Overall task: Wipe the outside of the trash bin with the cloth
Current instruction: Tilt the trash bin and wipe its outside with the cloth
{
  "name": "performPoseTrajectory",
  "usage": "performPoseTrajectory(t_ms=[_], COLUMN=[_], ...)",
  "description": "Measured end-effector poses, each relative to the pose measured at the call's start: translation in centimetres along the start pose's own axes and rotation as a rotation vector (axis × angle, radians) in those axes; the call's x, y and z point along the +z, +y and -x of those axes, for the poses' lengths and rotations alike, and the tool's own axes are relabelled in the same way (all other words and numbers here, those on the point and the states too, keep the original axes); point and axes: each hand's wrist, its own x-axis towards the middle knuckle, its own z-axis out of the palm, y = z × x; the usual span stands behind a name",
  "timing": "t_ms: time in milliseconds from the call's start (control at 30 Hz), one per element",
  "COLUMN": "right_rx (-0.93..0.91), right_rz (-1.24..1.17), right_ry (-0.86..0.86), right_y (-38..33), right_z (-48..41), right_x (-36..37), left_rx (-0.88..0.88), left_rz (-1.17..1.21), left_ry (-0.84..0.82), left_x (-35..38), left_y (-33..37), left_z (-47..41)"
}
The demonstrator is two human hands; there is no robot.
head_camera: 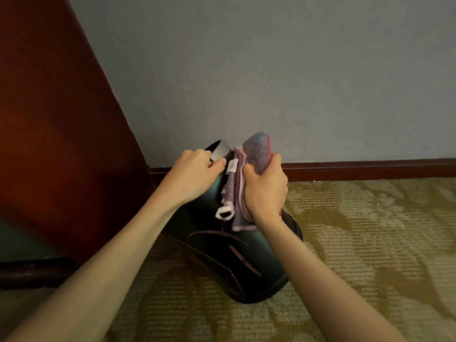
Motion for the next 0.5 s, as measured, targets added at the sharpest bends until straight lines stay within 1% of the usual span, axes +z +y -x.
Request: performPoseTrajectory(t_ms=[67,133,200,267,400,500], right_rx=[0.098,0.155,0.178,0.178,0.093,0.006], right_rz=[0.044,0.079,0.101,0.131,0.168,0.130], right_ry=[-0.044,-0.120,-0.201,-0.221,-0.098,0.007], right_y=[-0.3,-0.3,-0.4,-0.4,-0.4,-0.5], right_z=[-1.9,-3.9,-5.4,-5.9,-4.3,-1.9], right_x=[0.1,0.2,0.6,0.8,0.5,-0.1], left_rx=[0.015,0.042,0.058,0.047,0.025,0.010], left_rz=[0.034,0.054,0.074,0.099,0.131,0.125], left_ry=[-0.026,-0.053,-0.070,-0.082,-0.095,-0.096], left_x=[0.0,-0.1,-0.2,-0.3,-0.1,0.0], left_y=[0.1,0.2,0.4,0.6,0.6,0.6], left_z=[0.6,0.9,0.9,0.7,0.7,0.4])
